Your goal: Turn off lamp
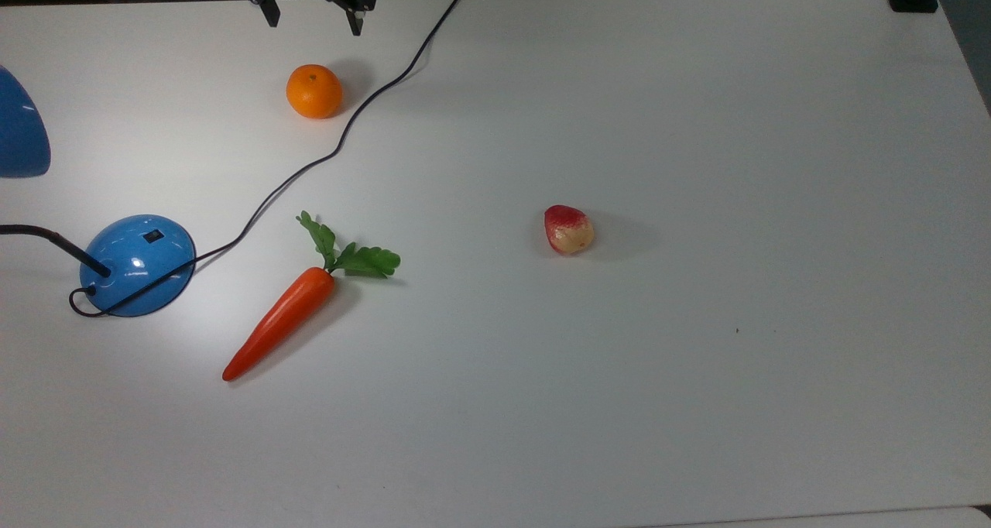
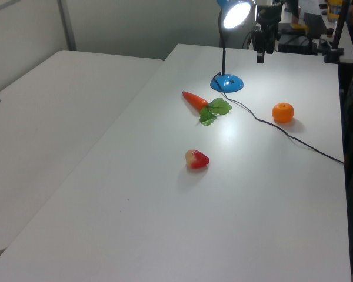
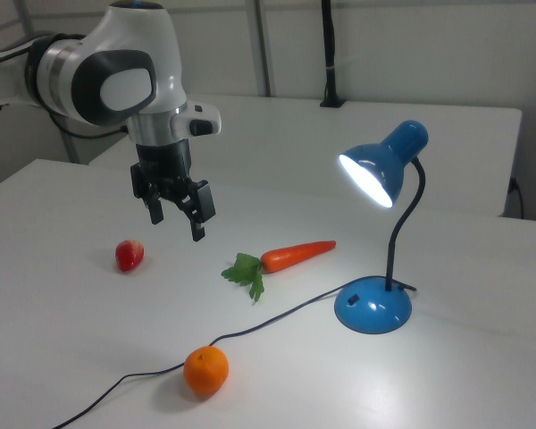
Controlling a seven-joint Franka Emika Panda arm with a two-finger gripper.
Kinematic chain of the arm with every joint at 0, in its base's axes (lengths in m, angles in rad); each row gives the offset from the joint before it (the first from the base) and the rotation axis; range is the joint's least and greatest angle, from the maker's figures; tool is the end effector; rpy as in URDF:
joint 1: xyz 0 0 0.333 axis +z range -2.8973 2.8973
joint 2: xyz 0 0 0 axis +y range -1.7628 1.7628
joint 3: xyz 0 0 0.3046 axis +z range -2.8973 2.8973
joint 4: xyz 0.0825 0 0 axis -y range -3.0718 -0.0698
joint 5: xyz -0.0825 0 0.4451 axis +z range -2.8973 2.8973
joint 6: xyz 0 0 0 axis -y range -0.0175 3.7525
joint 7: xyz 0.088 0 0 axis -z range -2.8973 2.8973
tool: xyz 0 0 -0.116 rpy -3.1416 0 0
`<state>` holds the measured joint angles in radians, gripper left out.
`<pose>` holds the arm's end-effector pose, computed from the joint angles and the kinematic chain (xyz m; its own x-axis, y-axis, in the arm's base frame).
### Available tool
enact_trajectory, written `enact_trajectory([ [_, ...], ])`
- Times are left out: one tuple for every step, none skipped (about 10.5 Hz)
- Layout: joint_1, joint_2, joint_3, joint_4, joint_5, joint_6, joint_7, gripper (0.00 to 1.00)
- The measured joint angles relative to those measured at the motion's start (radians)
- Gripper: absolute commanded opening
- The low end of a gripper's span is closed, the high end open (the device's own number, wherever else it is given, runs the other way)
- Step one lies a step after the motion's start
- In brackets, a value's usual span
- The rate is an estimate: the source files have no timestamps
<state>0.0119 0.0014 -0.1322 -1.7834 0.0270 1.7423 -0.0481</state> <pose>0.6142 -0.0715 0.5040 0.9962 -0.0767 -0.0412 -0.0778 -0.9966 -0.0282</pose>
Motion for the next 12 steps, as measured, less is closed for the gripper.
enact_trajectory([
  [0.0,0.0,0.0,0.0,0.0,0.0,0.0,1.0],
  [0.0,0.0,0.0,0.0,0.0,0.0,0.0,1.0],
  [0.0,0.0,0.0,0.0,0.0,0.0,0.0,1.0],
  [0.0,0.0,0.0,0.0,0.0,0.0,0.0,1.0],
  [0.0,0.0,-0.001,0.0,0.0,0.0,0.0,1.0],
  [0.0,0.0,-0.002,0.0,0.0,0.0,0.0,1.0],
  [0.0,0.001,-0.002,0.0,0.0,0.0,0.0,1.0],
  [0.0,0.003,-0.002,0.0,0.0,0.0,0.0,1.0],
  [0.0,0.004,-0.002,0.0,0.0,0.0,0.0,1.0],
  [0.0,0.004,-0.002,0.0,0.0,0.0,0.0,1.0],
  [0.0,0.004,-0.002,0.0,0.0,-0.006,0.0,1.0],
  [0.0,0.004,-0.002,0.0,0.0,-0.016,0.0,1.0],
])
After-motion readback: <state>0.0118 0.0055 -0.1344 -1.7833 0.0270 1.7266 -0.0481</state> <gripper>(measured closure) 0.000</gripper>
